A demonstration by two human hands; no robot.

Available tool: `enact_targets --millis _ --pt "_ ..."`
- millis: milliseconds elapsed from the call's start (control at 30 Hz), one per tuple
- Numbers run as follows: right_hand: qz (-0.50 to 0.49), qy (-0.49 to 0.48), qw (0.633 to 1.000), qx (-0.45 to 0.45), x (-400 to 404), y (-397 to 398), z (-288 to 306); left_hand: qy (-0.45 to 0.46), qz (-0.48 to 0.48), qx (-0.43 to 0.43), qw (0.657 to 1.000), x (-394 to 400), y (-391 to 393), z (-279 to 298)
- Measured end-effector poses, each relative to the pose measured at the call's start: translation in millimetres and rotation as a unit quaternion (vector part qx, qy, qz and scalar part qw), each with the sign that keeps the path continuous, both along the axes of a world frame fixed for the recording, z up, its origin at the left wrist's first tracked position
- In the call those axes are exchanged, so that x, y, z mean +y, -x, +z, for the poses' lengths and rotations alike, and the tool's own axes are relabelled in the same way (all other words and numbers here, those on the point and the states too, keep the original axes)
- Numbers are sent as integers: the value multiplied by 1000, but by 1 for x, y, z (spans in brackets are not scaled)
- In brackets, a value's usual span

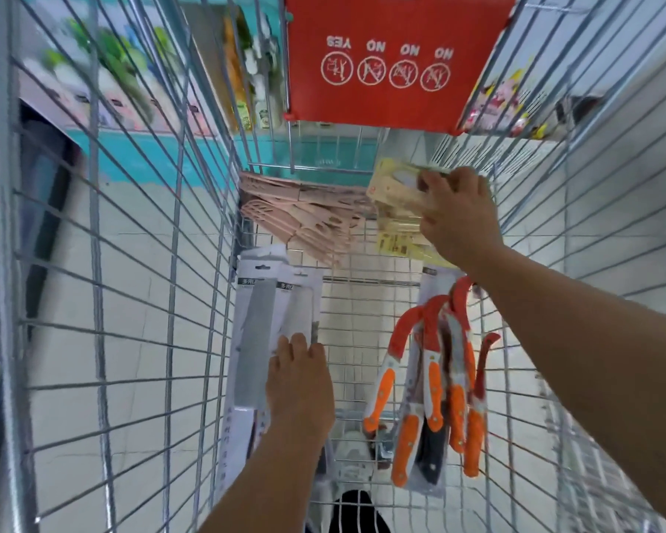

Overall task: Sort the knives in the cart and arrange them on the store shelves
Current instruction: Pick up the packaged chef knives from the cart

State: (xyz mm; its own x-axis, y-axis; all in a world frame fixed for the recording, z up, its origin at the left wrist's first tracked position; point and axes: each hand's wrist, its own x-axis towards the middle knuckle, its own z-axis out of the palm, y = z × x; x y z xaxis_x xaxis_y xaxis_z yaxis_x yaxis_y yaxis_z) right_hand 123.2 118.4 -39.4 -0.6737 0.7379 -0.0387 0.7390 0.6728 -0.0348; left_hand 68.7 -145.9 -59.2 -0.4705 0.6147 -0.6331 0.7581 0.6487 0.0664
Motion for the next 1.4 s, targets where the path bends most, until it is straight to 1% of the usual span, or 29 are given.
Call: enact_targets --millis 133,233,300,367,433,467,500,567,633,667,767,900,1067,1167,1233,1300,1400 --pt "-1 -26 1000 4 20 -8 0 -3 5 10 1000 2 0 -2" --pt "5 -17 1000 9 22 -10 -2 -14 0 12 1000 -2 -1 -4" --pt "28 -15 999 35 16 -10 -4 -22 1 9 1000 -5 -2 -5" --pt "50 -28 995 87 12 -10 -3 -28 1 5 1000 -6 -2 -5" --pt "37 -53 991 120 17 -9 0 -27 5 -1 1000 -5 -2 -5" --pt "17 -50 992 110 22 -8 2 -24 7 -3 1000 -5 -1 -4" --pt "-6 -35 996 81 27 -8 4 -21 8 -3 1000 -4 -1 -4" --pt "-53 18 998 -9 35 -9 5 -18 10 -3 1000 -1 -1 -4" --pt "-81 51 994 -57 38 -9 4 -20 13 -1 1000 1 -1 -4" --pt "-88 58 993 -56 37 -9 4 -22 9 1 1000 1 -2 -4" --pt "-105 67 992 -16 27 -9 5 -31 -16 -1 999 2 -5 -5" --pt "-107 67 991 47 -5 -16 2 -47 -19 -29 998 4 -12 -2" --pt "-131 135 979 75 -71 -44 -12 -79 8 -128 989 7 -36 0" --pt "-170 162 971 52 -117 -76 -31 -67 -5 -184 981 3 -58 -3" --pt "-222 185 956 42 -147 -98 -38 -48 -40 -201 978 -3 -70 -6" --pt "-267 223 937 23 -172 -115 -38 -50 -62 -199 977 -8 -81 -9" --pt "-239 254 936 -40 -201 -131 -33 -93 -43 -200 974 -14 -92 -6"
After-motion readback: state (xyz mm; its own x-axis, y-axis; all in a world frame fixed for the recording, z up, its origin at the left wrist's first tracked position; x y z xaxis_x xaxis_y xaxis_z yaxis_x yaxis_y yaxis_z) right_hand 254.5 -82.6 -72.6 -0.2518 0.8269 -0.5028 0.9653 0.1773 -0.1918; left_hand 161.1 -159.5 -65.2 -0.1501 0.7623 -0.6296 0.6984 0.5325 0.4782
